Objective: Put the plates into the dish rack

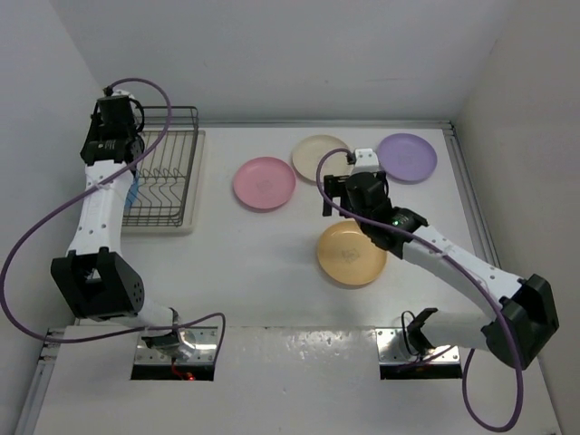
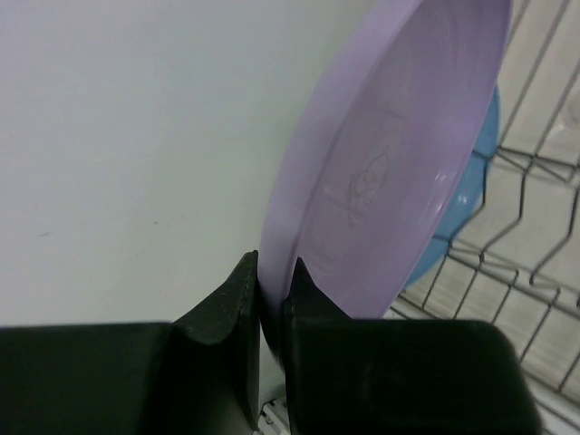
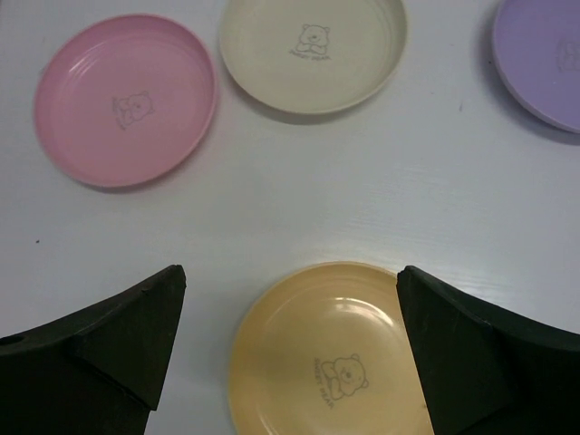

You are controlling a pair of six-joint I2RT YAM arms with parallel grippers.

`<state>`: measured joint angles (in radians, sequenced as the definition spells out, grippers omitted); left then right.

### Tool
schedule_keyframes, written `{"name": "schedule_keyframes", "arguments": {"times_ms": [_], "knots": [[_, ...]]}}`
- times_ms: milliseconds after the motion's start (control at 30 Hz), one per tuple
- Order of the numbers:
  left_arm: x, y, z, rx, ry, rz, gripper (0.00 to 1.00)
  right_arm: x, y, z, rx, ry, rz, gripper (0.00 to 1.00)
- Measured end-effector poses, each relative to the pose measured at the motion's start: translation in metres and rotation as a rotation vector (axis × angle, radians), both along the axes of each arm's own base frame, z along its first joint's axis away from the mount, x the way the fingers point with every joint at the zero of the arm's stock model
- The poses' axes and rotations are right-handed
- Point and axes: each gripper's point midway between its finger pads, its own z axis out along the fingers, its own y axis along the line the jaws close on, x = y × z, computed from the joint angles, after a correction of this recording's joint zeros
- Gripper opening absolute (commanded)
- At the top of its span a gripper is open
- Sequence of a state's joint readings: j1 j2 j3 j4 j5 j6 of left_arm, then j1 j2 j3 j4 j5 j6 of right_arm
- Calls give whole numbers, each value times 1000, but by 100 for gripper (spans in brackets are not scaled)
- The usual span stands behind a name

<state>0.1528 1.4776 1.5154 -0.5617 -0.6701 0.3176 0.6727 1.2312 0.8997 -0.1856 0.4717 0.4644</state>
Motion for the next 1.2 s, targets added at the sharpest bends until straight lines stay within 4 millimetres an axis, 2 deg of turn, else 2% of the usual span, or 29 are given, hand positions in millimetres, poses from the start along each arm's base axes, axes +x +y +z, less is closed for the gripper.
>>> {"name": "schedule_keyframes", "arguments": {"times_ms": [167,400,567,767,900,967,1033,1067,1133,1167,1200], "knots": [[12,6,3,43,-49,50,0,1,-22,4,-18,-3,-71,100],[11,4,-15,64,-20,64,0,-1,-48,21,-15,-34,-141,100],[15,5,-17,72,-41,60,0,-2,-56,27,-29,-20,-161,100],[18,1,-53,31,18,22,0,-4,-63,47,-34,-34,-185,100],[17,-1,-72,6,49,11,0,-15,-74,56,-20,-51,-215,100],[17,-3,-80,-4,61,8,4,-21,-79,61,-2,-68,-227,100],[17,-2,-86,-12,69,13,15,-28,-87,62,5,-80,-242,100],[17,-1,-89,-19,70,14,31,-32,-90,60,5,-78,-248,100],[17,-1,-96,-34,74,17,55,-37,-96,50,6,-44,-264,100],[16,-1,-98,-39,79,16,72,-39,-98,43,6,-17,-269,100],[15,1,-99,-44,80,18,76,-40,-101,34,7,21,-277,100]]}}
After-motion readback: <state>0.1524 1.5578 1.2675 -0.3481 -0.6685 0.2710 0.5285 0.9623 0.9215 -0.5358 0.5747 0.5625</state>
